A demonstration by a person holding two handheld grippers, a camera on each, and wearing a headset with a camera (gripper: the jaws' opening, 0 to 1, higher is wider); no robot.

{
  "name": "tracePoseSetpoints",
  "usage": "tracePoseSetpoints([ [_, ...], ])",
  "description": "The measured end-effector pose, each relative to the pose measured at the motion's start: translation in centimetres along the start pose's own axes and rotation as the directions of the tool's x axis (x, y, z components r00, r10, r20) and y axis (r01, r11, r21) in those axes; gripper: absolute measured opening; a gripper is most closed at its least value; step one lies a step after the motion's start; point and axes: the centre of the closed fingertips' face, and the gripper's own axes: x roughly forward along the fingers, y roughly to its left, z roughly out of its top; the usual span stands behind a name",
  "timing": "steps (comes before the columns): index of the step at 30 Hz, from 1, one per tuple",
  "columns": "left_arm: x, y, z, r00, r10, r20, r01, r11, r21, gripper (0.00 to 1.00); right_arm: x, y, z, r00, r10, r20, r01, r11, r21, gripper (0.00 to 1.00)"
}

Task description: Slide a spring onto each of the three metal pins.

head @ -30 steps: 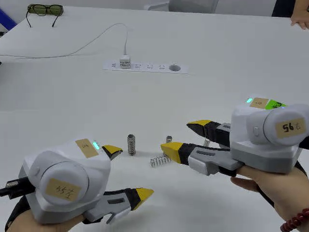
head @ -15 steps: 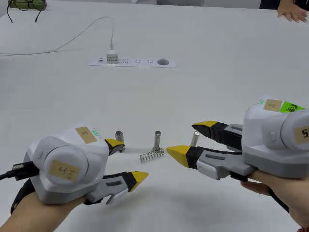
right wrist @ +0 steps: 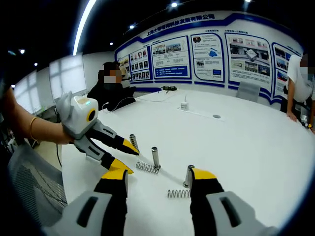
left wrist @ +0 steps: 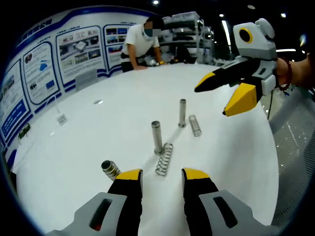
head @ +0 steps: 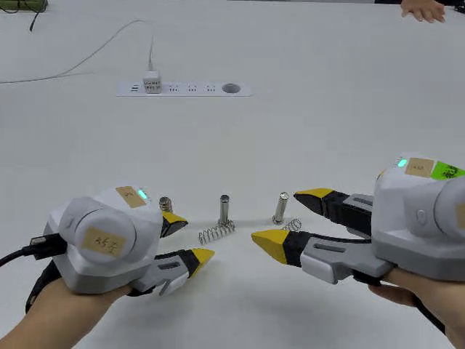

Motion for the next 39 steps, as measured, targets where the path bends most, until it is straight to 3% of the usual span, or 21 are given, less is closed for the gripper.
tracePoseSetpoints([
  [13,1.3,-0.4,-0.1,0.9992,-0.038,0.012,0.038,0.999,0.023,0.2,-0.6,0.1,-0.7,1.0,-0.004,-0.003,0.004,1.0,0.016,0.52],
  [17,1.6,-0.6,-0.4,0.9988,-0.049,-0.009,0.049,0.997,0.066,0.18,-0.7,0.0,-0.9,1.0,-0.008,-0.005,0.009,1.0,0.023,0.52],
  [27,1.7,-0.8,-0.4,0.9981,-0.061,-0.007,0.062,0.997,0.051,0.11,-0.9,-0.4,-1.4,0.9996,-0.022,-0.019,0.023,0.999,0.033,0.51],
  [36,1.1,-1.1,-0.7,0.9978,-0.063,-0.019,0.064,0.997,0.048,0.1,-1.0,-0.3,-0.7,0.9998,-0.019,-0.004,0.019,0.999,0.05,0.52],
  [39,0.5,-1.3,-0.2,0.9977,-0.067,0.002,0.067,0.997,0.03,0.1,-1.0,-0.3,-0.3,0.9998,-0.016,0.007,0.016,0.998,0.061,0.52],
])
